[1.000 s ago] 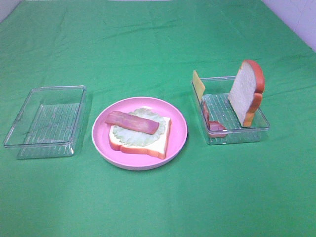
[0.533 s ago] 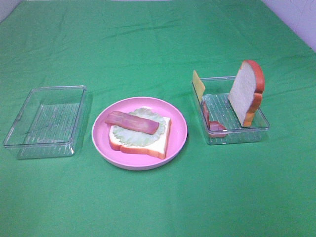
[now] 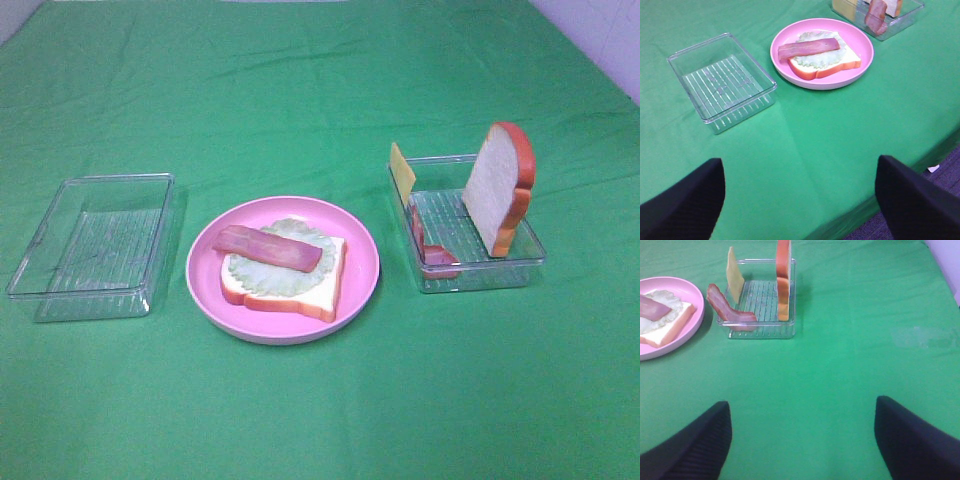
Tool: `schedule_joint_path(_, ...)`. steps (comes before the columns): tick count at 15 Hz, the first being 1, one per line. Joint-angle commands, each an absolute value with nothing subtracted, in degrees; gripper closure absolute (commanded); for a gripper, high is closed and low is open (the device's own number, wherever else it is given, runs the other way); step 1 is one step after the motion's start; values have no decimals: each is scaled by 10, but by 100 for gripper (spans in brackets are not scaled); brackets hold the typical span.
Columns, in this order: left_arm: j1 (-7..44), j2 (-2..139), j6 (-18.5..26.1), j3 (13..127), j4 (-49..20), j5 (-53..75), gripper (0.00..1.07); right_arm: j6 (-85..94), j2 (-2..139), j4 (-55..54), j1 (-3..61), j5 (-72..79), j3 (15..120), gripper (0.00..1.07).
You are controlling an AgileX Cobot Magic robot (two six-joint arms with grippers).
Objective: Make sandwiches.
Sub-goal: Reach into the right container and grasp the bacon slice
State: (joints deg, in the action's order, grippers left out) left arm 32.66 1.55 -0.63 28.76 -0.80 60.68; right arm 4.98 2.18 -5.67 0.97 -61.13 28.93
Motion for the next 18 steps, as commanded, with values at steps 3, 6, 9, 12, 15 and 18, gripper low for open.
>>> schedule_joint_path(3, 329, 12, 6, 287, -14, 600, 29, 58, 136, -67, 7, -598, 295, 32)
schedule_joint_path(6, 329, 12, 5, 287, -14, 600, 29, 59, 291, -116, 7, -541, 320, 32)
schedule_joint_path(9, 329, 12, 5, 287, -14, 600, 29, 60, 433, -157, 7, -517, 380, 32)
schedule_joint_path(12, 329, 12, 5, 287, -14, 600, 29, 81, 592, -186, 7, -547, 485, 32)
schedule_joint_path(15, 329, 12, 5, 286, -14, 600, 29, 92, 736, -212, 10, -580, 614, 32)
schedule_joint_path(18, 329, 12, 5, 286, -14, 599, 29, 85, 828, -183, 65, -586, 712, 32)
